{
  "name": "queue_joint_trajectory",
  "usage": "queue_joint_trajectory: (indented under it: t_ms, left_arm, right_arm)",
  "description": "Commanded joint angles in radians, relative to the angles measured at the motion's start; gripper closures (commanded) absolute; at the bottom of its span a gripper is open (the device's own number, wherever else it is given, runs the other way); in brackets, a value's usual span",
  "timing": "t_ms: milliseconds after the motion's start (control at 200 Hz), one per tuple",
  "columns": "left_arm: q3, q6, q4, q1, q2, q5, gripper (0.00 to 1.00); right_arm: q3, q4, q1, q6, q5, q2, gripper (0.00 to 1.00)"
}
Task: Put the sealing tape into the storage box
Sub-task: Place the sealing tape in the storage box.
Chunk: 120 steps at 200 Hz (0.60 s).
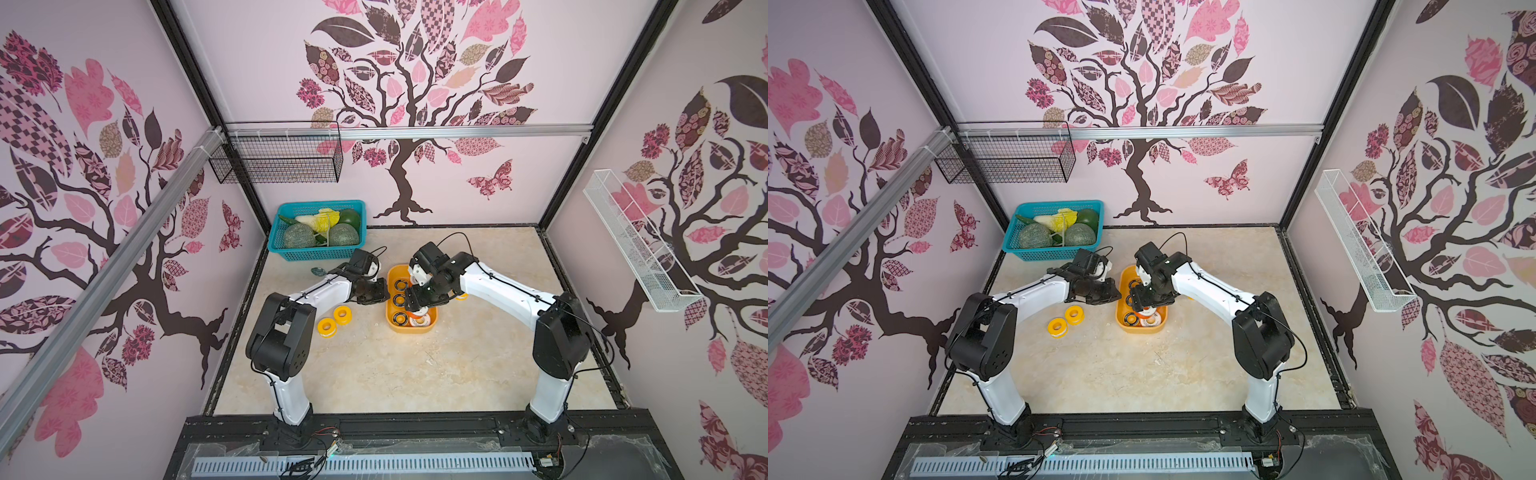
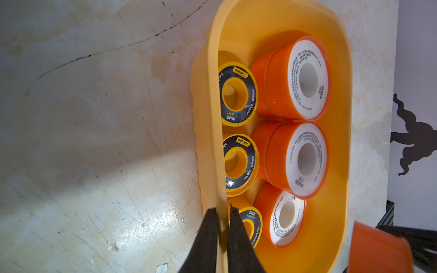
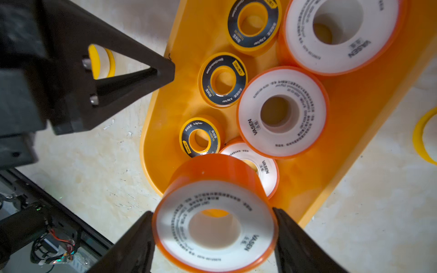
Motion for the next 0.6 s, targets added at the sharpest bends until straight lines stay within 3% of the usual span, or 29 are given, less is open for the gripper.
queue_joint_trajectory:
  t_ms: [0, 595]
  left_arm:
    - [0.016, 0.020, -0.021, -0.005, 0.004, -0.007, 0.86]
    - [0.017, 0.018, -0.021, -0.005, 0.009, -0.003, 0.86]
  right_arm:
    - [0.053, -0.059, 0.016, -0.026, 0.069, 0.033, 0.23]
    - [0.097, -0.122, 0.038, -0.049, 0.136, 0.106, 0.23]
